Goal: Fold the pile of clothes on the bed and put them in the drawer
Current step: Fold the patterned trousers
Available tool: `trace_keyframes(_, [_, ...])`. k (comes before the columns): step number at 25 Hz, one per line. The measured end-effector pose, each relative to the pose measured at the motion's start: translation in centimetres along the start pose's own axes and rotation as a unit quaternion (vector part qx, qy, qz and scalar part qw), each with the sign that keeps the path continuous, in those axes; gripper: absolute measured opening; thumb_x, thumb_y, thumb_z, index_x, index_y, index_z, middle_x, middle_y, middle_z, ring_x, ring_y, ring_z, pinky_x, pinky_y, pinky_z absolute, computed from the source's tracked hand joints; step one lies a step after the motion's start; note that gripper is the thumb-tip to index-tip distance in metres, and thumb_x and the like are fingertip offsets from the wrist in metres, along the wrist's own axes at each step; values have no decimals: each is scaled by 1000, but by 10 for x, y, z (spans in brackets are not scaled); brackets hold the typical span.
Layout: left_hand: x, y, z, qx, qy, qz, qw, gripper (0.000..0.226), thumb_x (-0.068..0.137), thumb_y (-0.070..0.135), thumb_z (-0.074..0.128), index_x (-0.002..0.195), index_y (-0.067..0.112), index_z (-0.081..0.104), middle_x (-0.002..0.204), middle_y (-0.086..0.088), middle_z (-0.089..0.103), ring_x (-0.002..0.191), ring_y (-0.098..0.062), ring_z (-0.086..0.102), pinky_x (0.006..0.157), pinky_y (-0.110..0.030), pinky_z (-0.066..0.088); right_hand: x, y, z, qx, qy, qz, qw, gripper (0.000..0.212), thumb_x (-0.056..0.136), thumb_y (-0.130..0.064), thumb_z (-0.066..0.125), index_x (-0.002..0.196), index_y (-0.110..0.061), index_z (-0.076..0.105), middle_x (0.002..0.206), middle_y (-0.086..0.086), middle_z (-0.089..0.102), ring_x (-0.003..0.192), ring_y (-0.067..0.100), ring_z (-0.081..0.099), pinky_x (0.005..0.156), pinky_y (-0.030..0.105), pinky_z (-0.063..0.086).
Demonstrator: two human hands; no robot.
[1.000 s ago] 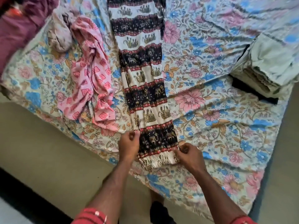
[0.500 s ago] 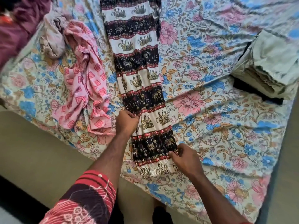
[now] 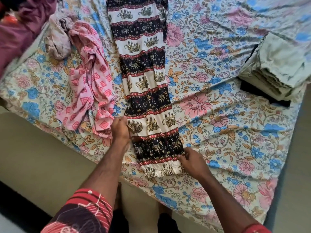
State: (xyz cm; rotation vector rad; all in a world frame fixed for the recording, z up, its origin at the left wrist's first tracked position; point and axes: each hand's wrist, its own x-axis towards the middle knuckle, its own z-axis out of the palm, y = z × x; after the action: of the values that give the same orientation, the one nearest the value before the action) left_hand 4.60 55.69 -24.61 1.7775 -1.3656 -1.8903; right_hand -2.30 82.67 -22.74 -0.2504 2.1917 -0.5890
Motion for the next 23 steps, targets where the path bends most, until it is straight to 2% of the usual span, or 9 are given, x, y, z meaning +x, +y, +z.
trace_keyframes(3, [21,25,3,-8,-58,-10,998,6,97,16,56,101,15,59,108,-13,65,102,-32,64,86,-47,57,-1,4,4,-1,-5,-3,1000,39,105,-29,56,141,-16,51,133,7,65,114,22,66,104,50,53])
trace_keyframes(5, [40,39,10,44,-56,-3,997,19,94,8,61,109,19,57,123,-12,62,113,-29,63,99,-50,54,1,5,10,-11,-8,-10,1000,39,105,-30,55,141,-16,50,133,5,66,111,20,67,104,48,53])
trace_keyframes(8, [46,56,24,51,-40,11,998,34,91,0,65,115,21,55,121,-11,61,106,-25,67,92,-46,60,4,5,16,-18,2,-11,1000,39,104,-30,56,140,-16,50,131,5,67,108,20,68,102,45,54])
trace_keyframes(12, [35,53,15,-117,71,60,989,38,93,-6,61,123,16,55,124,-5,61,101,-12,65,80,-23,58,3,9,17,-4,-2,-4,1000,45,104,-29,56,146,-16,45,145,8,59,124,26,63,109,49,49])
trace_keyframes(14, [16,36,2,-71,85,74,991,43,93,-2,63,130,15,50,130,-6,57,102,-10,61,84,-23,53,0,6,15,10,-9,-5,1000,46,105,-27,55,148,-15,43,149,8,55,128,26,59,111,47,45])
trace_keyframes(16, [-15,-1,-6,68,53,115,990,48,93,7,68,134,17,45,134,-8,54,108,-17,59,82,-24,52,-3,9,11,42,-22,-7,999,46,106,-25,53,150,-16,41,150,9,53,129,25,58,112,48,45])
trace_keyframes(19, [-91,-73,-16,292,-5,224,930,60,84,48,77,130,27,45,136,-5,44,120,-24,50,93,-37,52,-7,19,1,116,-39,13,992,46,107,-24,52,150,-18,40,145,11,54,119,25,59,102,51,52])
trace_keyframes(21, [-130,-121,-21,464,-112,253,841,79,70,83,63,131,36,43,141,0,37,130,-21,40,112,-46,35,-12,24,-3,139,-31,30,989,43,106,-25,54,147,-17,43,138,11,57,108,22,61,94,47,56])
trace_keyframes(23, [-147,-156,-24,597,-169,246,745,96,64,96,47,140,39,36,151,1,28,140,-20,30,121,-52,17,-17,26,0,106,-10,3,994,41,105,-27,55,143,-20,42,128,11,63,98,18,66,88,45,59])
